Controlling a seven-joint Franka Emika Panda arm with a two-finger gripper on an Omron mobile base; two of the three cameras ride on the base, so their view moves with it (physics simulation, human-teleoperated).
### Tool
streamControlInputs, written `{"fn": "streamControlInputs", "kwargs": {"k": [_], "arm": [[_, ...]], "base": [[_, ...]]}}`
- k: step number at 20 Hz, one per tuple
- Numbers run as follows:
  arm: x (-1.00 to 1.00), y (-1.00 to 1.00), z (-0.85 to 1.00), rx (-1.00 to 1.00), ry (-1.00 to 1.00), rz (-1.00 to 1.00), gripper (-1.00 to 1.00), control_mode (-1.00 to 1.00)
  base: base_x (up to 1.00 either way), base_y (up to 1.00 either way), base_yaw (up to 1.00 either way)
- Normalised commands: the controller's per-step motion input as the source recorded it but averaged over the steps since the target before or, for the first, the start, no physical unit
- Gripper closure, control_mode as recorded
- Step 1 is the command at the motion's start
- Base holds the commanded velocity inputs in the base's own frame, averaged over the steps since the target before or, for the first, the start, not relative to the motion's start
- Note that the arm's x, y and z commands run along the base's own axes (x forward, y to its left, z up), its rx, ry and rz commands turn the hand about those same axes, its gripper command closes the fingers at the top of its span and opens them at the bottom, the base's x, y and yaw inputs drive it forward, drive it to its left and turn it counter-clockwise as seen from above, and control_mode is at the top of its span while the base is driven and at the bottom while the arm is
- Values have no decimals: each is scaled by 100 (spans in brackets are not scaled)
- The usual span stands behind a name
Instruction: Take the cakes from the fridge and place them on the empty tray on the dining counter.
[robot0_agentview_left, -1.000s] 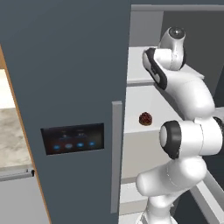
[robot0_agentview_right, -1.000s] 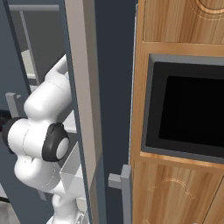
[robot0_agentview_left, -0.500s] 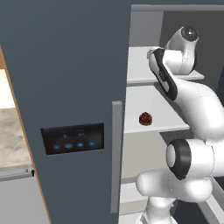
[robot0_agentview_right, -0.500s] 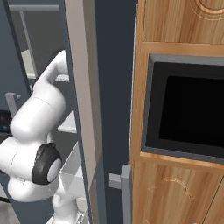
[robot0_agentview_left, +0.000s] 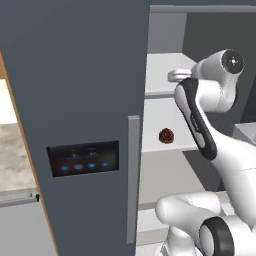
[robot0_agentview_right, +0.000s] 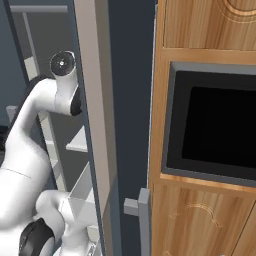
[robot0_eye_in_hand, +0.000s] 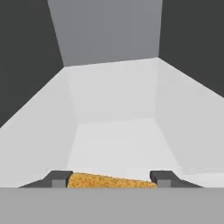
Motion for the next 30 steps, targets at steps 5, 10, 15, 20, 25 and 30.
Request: {"fn": "streamControlInputs", "kwargs": {"k": [5,10,15,20,25,30], "arm": [[-100,28,15,-6,0,2,100,-100],[-99,19,1,-5,0,3,100,-100],[-96,0,-14,0,-13,3,100,-100],[-81,0,-43,0,-16,2,100,-100],[-40,5,-50,0,-15,0,100,-100],[0,6,-8,0,1,0,100,100]], "base": [[0,0,0],[0,0,0],[0,0,0],[0,0,0],[0,0,0],[-50,37,0]]}}
